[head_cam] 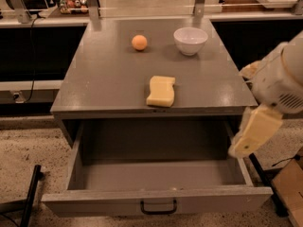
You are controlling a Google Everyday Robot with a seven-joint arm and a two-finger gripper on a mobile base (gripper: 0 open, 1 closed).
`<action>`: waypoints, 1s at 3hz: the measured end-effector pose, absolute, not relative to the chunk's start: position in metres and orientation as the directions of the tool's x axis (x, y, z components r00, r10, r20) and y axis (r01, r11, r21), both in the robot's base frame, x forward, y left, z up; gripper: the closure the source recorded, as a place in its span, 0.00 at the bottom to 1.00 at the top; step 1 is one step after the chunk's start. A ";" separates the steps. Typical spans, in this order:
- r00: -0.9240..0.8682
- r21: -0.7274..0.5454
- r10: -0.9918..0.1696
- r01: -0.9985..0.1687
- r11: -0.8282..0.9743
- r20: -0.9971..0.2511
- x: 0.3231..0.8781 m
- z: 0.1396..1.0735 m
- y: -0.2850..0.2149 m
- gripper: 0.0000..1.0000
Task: Close top drawer
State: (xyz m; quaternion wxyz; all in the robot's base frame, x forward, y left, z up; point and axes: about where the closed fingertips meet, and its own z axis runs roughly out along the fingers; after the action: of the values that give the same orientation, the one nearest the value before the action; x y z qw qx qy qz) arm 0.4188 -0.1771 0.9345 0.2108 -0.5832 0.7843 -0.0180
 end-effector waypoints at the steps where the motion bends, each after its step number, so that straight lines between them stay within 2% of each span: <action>1: -0.245 -0.270 -0.916 -0.903 0.335 -0.319 0.417 0.903 -0.175 0.00; 2: -0.232 -0.232 -0.903 -0.916 0.328 -0.362 0.415 0.875 -0.178 0.00; 3: -0.221 -0.187 -0.863 -0.923 0.335 -0.455 0.388 0.832 -0.180 0.00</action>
Offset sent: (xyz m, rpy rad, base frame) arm -0.0123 -0.0048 -0.1005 0.1712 0.0578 0.0554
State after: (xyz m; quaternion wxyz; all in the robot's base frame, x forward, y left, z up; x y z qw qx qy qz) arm 0.3878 -0.1802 0.8316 0.2468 -0.5734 0.7788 0.0615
